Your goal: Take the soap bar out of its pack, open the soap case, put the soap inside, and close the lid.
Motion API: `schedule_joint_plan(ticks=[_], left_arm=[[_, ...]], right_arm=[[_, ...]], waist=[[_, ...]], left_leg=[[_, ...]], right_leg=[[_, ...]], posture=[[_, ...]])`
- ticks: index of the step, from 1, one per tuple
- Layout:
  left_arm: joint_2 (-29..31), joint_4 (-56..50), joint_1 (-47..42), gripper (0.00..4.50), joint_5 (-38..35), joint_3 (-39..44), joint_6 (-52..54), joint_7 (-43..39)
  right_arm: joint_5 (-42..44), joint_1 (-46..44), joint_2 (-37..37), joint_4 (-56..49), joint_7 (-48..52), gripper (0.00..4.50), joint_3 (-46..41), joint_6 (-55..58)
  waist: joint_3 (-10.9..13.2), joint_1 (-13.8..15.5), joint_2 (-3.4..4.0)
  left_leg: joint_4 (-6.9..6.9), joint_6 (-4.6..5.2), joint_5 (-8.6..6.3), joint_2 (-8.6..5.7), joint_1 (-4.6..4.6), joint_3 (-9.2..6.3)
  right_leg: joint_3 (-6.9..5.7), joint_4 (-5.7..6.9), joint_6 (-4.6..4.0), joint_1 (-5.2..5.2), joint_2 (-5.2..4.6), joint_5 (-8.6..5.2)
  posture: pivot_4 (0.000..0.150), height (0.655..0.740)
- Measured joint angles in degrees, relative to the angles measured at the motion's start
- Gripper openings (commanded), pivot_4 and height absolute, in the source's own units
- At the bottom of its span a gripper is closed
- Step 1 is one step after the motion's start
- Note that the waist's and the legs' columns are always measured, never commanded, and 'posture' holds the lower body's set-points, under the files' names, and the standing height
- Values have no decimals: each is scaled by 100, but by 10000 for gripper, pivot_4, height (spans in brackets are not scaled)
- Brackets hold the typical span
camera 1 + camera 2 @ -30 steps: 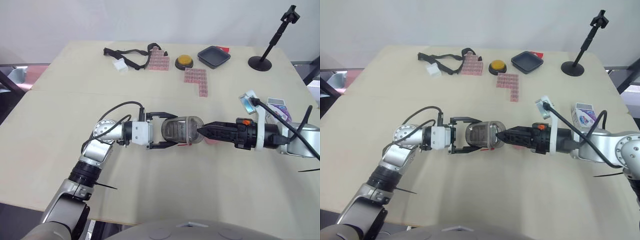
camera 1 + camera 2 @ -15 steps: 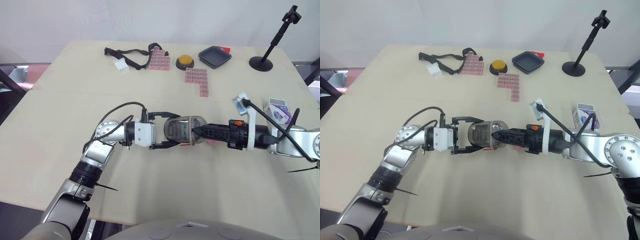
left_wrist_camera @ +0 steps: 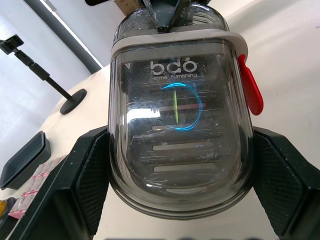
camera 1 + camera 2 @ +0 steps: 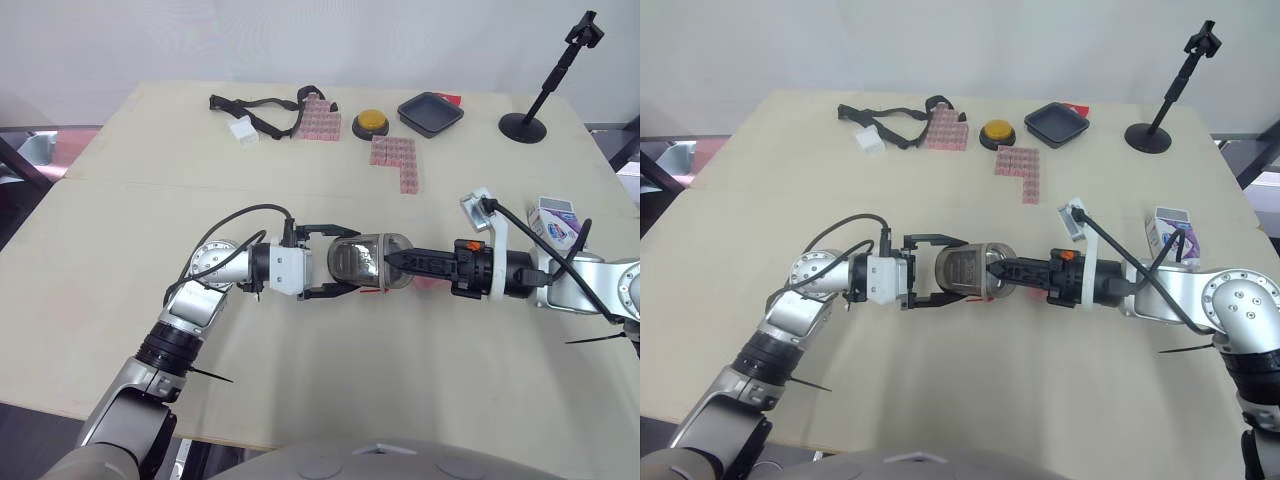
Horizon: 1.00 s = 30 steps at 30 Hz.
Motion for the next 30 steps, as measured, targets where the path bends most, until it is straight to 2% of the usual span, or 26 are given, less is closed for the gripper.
schedule_joint_plan(ticks=[6,12,19,23,30], left_arm=[[9,-19,12,34622,-6,-21,13,1],[45,-98,47,34622,-187,-26,10,2],[134,-114,88,34622,-211,-40,123,15],[146,-115,106,34622,-216,-42,228,16],[216,-117,135,34622,-225,-45,341,-27]], right_arm=[[-10,54,2,14,77,19992,-17,11],[-47,58,45,396,797,19992,-236,371],[-27,64,-99,448,1073,19992,-265,571],[-22,206,-288,479,1044,19992,-445,578],[-8,524,-1108,1073,906,19992,-1041,759]], waist=[[0,0,0],[0,1,0],[0,0,0],[0,13,0],[0,9,0]], left_leg=[[0,-2,0,0,0,0],[0,-2,-1,0,-3,0],[0,-2,-1,1,-2,0],[0,-2,-1,1,-3,0],[1,-1,-1,1,-7,0]], right_leg=[[0,0,0,0,0,0],[-1,-1,0,0,0,0],[-1,-1,0,0,0,0],[-1,-3,-1,0,-1,0],[-1,-6,-1,0,-1,0]], posture=[[1500,7338],[1500,7338],[1500,7338],[1500,7338],[1500,7338]])
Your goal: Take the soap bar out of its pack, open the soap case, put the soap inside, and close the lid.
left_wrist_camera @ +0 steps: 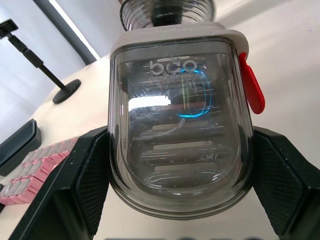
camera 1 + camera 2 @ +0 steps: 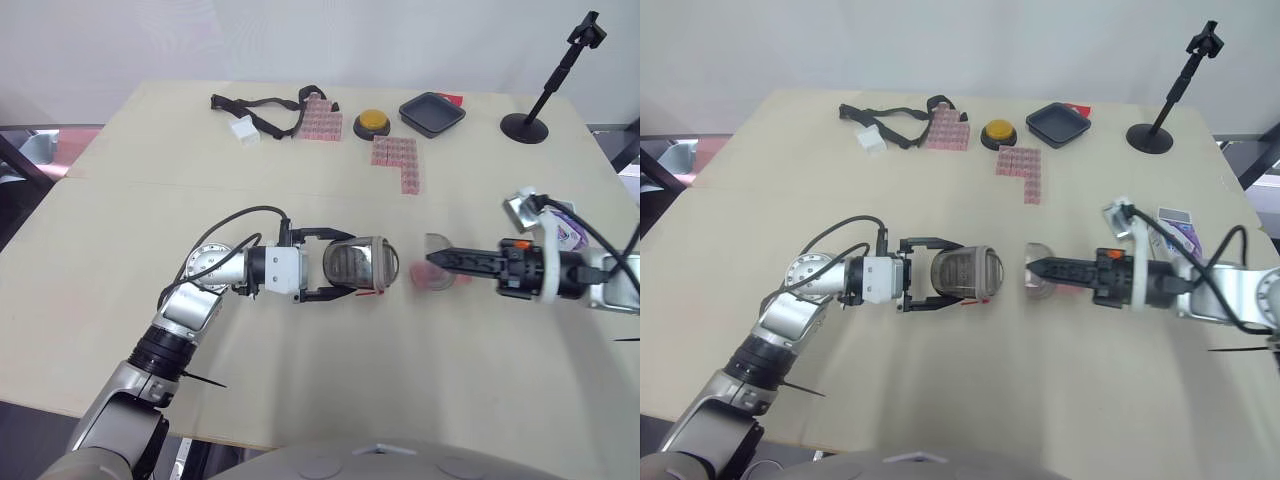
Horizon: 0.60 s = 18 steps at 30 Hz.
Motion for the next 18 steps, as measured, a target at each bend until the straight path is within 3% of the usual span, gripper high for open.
schedule_joint_plan(ticks=[7,18], left_arm=[[30,-1,4,34622,-11,-2,35,-46],[29,0,5,34622,-12,-7,92,-59]], right_arm=[[-764,122,-929,533,-762,19992,-281,60],[-1673,-106,-267,597,-2209,19992,-69,76]], waist=[[0,-4,-2],[0,4,1]], left_leg=[[0,-1,0,0,-3,0],[0,-2,1,0,-2,0]], right_leg=[[0,-3,1,0,3,0],[0,-2,1,0,2,0]], posture=[[1500,7338],[1500,7338]])
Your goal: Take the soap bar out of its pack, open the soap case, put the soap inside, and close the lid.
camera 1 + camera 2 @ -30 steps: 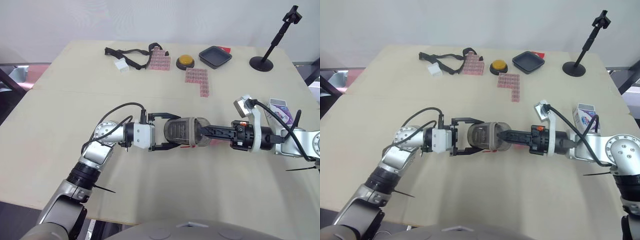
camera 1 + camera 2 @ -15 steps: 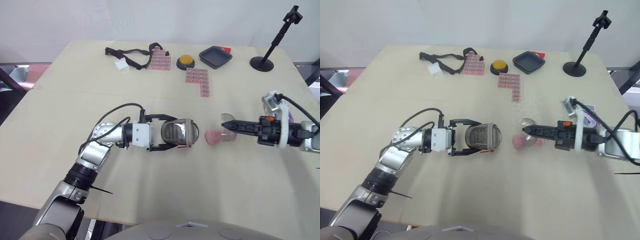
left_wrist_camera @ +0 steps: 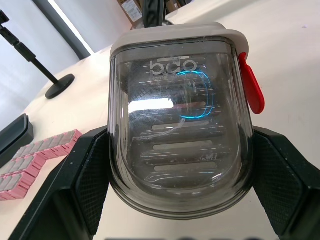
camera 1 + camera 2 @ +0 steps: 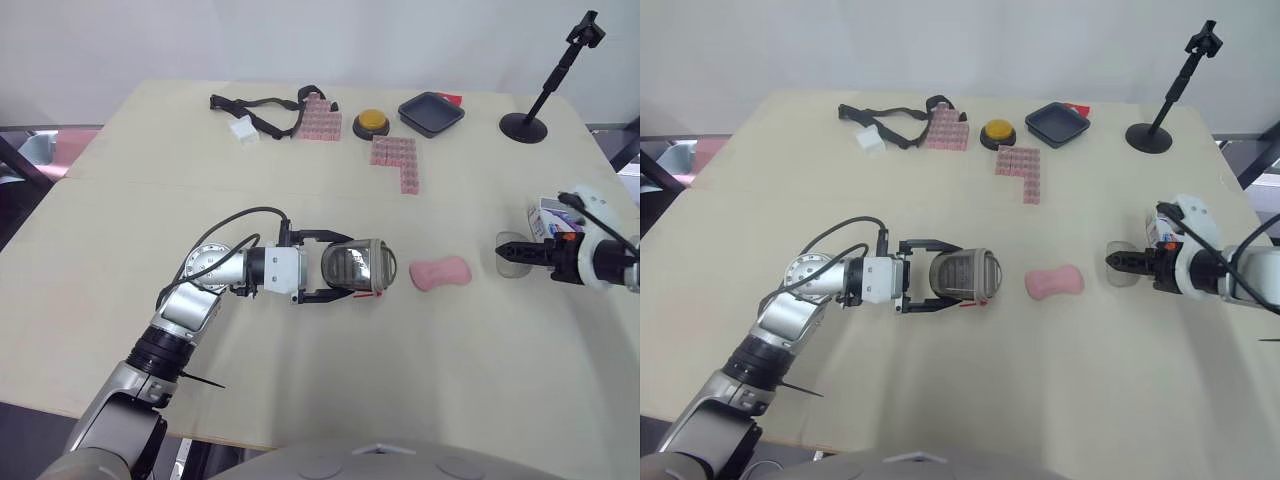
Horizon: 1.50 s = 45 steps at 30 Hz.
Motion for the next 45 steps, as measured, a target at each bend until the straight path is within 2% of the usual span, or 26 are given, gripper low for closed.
schedule_joint_plan(ticks=[5,9,16,18,22,23,32,36,40,42,45], left_arm=[[-3,-4,24,34622,1,-1,30,8],[3,-31,84,34622,4,0,47,33],[17,-84,128,34622,4,0,60,67],[20,-88,141,34622,5,0,63,72],[25,-88,152,34622,5,0,68,88],[25,-92,152,34622,5,0,69,94],[101,-92,160,34622,5,0,69,50],[109,-83,136,34622,2,-1,87,11],[145,14,17,34622,-21,9,216,-69],[172,163,-94,34622,-33,20,320,-125],[191,325,-247,34622,-48,41,494,-177]], right_arm=[[-21,-144,430,27,-491,19992,35,36],[-403,-339,675,183,-684,19992,79,90],[-937,-562,814,289,-427,19992,79,388],[-1078,-603,856,319,-332,30463,50,456],[-1414,-662,1019,404,-196,43155,27,564],[-1461,-705,1033,403,-149,44432,6,612],[-1747,-897,1238,264,276,44432,-294,746],[-2319,-771,1132,-604,1710,44432,-329,-21],[-3782,458,496,-1522,3956,44432,-302,-1896],[-4579,1241,724,-1543,5078,44432,-319,-3291],[-5287,1906,1368,-1443,6295,44432,-398,-5091]], waist=[[0,-10,1],[-1,-6,1],[-1,-9,1],[-1,-9,1],[-1,-14,2],[-1,-16,2],[-1,-14,3],[-1,-7,3],[-9,69,-13],[-18,80,-29],[-20,21,-26]], left_leg=[[0,-4,2,0,0,1],[0,-9,4,-1,-1,1],[0,-21,3,-1,0,2],[0,-24,4,-1,2,2],[0,-28,6,-1,3,3],[0,-29,6,0,4,2],[0,-30,6,1,6,3],[0,-29,6,4,4,3],[1,-10,-5,9,-17,3],[7,11,-16,11,-21,6],[27,38,-28,11,-35,34]], right_leg=[[0,1,0,0,0,0],[0,1,1,0,0,1],[1,2,3,1,2,2],[1,2,3,4,2,2],[2,3,3,4,2,2],[2,4,4,4,3,3],[3,6,3,4,4,2],[1,8,3,4,5,2],[-3,-1,1,4,2,1],[-6,0,-4,2,-2,-2],[2,26,-6,-36,-14,-3]], posture=[[1500,7338],[1500,7338],[1500,7338],[1500,7338],[1500,7338],[1500,7338],[1500,7338],[1500,7338],[1500,7338],[1500,7338],[1500,7338]])
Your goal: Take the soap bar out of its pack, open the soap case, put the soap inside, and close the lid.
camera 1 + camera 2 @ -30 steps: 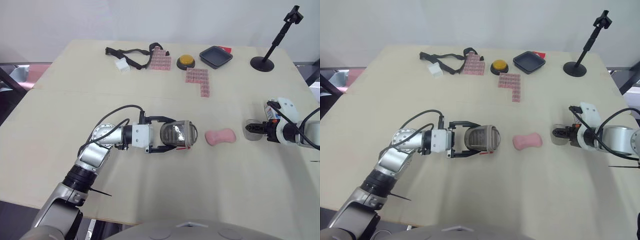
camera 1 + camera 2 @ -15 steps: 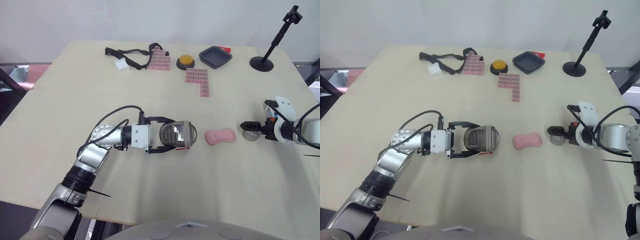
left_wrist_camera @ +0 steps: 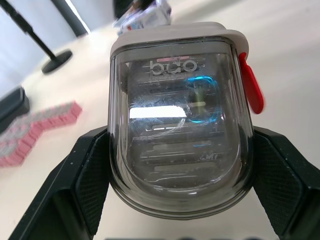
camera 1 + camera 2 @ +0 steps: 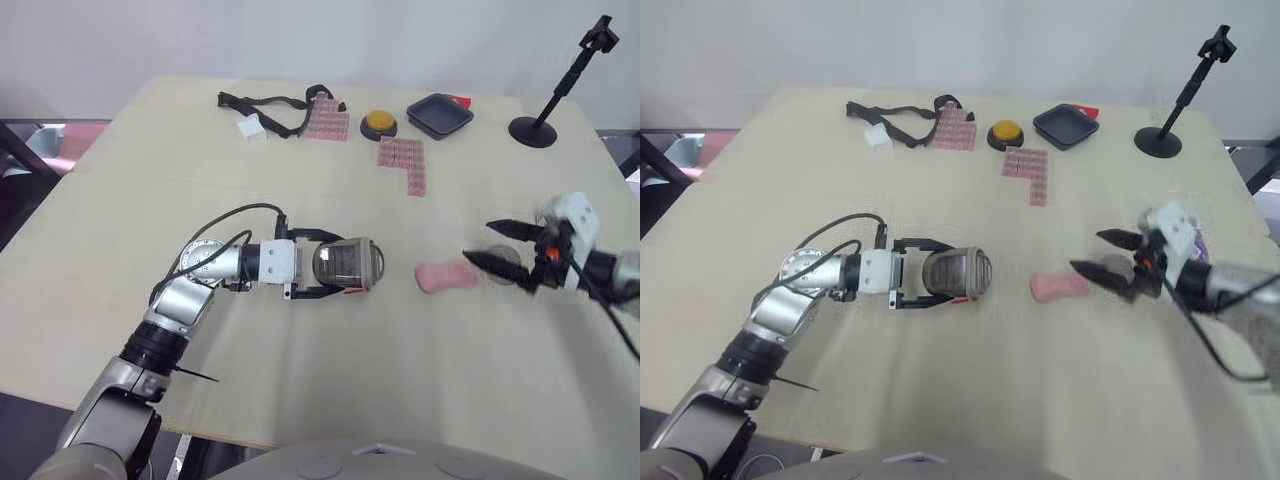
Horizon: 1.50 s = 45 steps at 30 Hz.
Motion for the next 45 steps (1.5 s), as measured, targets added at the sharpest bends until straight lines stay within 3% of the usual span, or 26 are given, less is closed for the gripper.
schedule_joint_plan(ticks=[6,13,23,45], left_arm=[[134,304,-328,34622,-100,10,780,-244],[284,765,-760,34622,227,-251,930,-721],[144,991,-1539,34622,865,-557,1313,-712],[-32,157,-1571,34622,1345,-1121,2619,-632]], right_arm=[[-838,1161,591,215,1524,44432,-30,-2082],[-1159,1182,1000,549,1929,44432,223,-2884],[-1372,1064,1204,716,1887,44432,410,-3185],[-1553,1132,1263,784,1704,44432,591,-3289]], waist=[[0,-114,0],[-1,-217,0],[-2,-208,1],[-2,-201,1]], left_leg=[[7,28,4,5,12,11],[7,51,16,5,23,9],[8,53,15,4,22,8],[8,59,16,4,20,8]], right_leg=[[5,9,-2,0,0,-1],[3,16,-2,0,0,-1],[-2,12,-3,-1,-4,-1],[-3,12,-4,-1,-5,-2]], posture=[[1500,7338],[1500,7338],[1500,7338],[1500,7338]])
